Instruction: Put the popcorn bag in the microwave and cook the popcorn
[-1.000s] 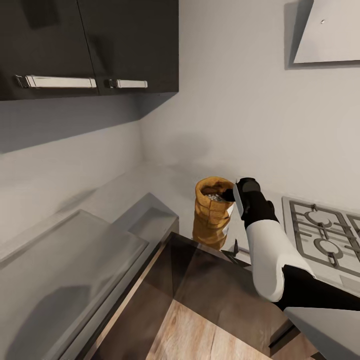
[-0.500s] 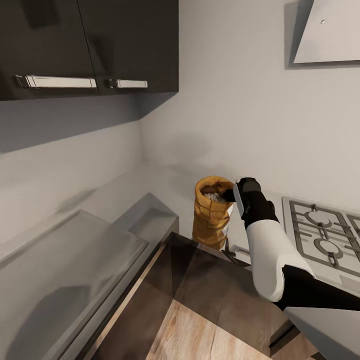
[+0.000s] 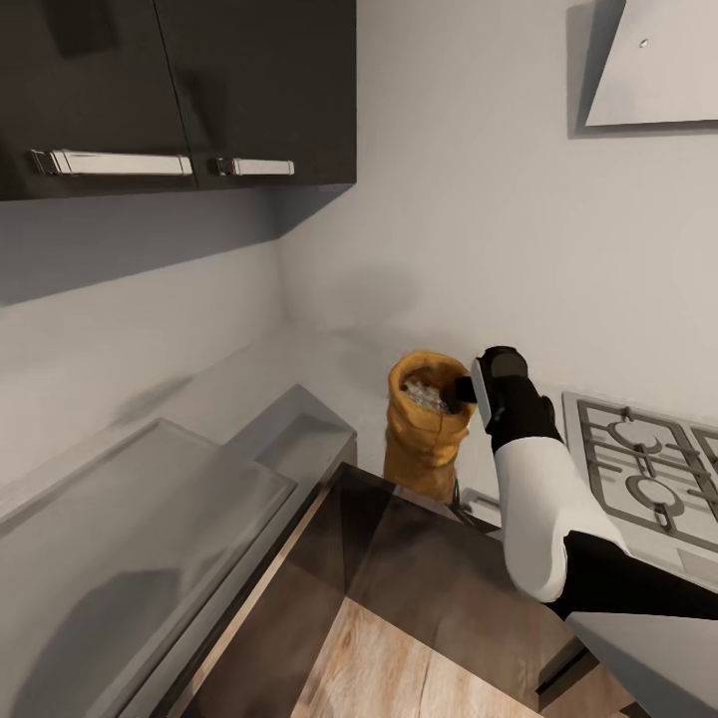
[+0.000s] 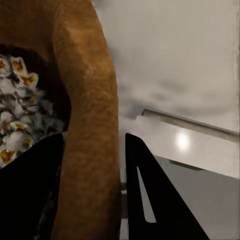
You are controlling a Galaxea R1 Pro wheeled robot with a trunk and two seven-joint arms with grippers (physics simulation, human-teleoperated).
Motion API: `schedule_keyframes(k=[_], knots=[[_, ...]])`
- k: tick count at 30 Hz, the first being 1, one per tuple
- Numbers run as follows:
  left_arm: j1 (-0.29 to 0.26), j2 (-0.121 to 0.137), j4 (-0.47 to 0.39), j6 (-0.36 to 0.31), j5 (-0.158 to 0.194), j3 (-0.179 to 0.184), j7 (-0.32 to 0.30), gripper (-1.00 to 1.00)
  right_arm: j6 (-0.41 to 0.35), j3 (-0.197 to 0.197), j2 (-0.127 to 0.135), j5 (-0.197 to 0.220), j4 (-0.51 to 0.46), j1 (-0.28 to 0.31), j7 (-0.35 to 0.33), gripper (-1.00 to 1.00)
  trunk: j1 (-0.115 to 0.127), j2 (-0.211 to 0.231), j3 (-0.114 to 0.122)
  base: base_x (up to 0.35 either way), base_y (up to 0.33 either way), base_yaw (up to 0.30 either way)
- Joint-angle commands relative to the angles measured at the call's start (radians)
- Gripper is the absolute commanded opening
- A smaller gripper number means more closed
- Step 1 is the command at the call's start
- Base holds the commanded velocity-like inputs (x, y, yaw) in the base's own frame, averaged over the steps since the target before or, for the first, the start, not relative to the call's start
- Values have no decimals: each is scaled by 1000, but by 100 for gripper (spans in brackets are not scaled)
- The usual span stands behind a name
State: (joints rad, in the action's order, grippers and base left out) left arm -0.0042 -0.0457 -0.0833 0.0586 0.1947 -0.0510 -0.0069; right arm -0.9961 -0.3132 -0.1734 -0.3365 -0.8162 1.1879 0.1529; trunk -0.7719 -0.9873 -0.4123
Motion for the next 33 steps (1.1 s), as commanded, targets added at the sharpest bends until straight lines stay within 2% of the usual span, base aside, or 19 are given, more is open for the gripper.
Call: schedule_keyframes(k=[1, 10, 12, 18, 26, 33], knots=[[0, 0, 0, 3, 3, -5, -1, 100, -4, -3, -1, 11, -6, 1, 7, -100, 0, -1, -1, 0, 0, 0], [0, 0, 0, 3, 3, -5, -1, 100, -26, -1, -1, 25, -16, -1, 5, -100, 0, -1, -1, 0, 0, 0], [0, 0, 0, 3, 3, -5, -1, 100, -51, -1, -1, 25, -35, -2, 5, -100, 0, -1, -1, 0, 0, 0], [0, 0, 0, 3, 3, -5, -1, 100, -51, 1, -1, 25, -136, -3, 2, -100, 0, -1, -1, 0, 0, 0], [0, 0, 0, 3, 3, -5, -1, 100, -51, 2, -1, 25, -143, 14, 5, -100, 0, -1, -1, 0, 0, 0], [0, 0, 0, 3, 3, -4, -1, 100, -51, 11, -1, 25, -143, 55, 4, -100, 0, -1, -1, 0, 0, 0]])
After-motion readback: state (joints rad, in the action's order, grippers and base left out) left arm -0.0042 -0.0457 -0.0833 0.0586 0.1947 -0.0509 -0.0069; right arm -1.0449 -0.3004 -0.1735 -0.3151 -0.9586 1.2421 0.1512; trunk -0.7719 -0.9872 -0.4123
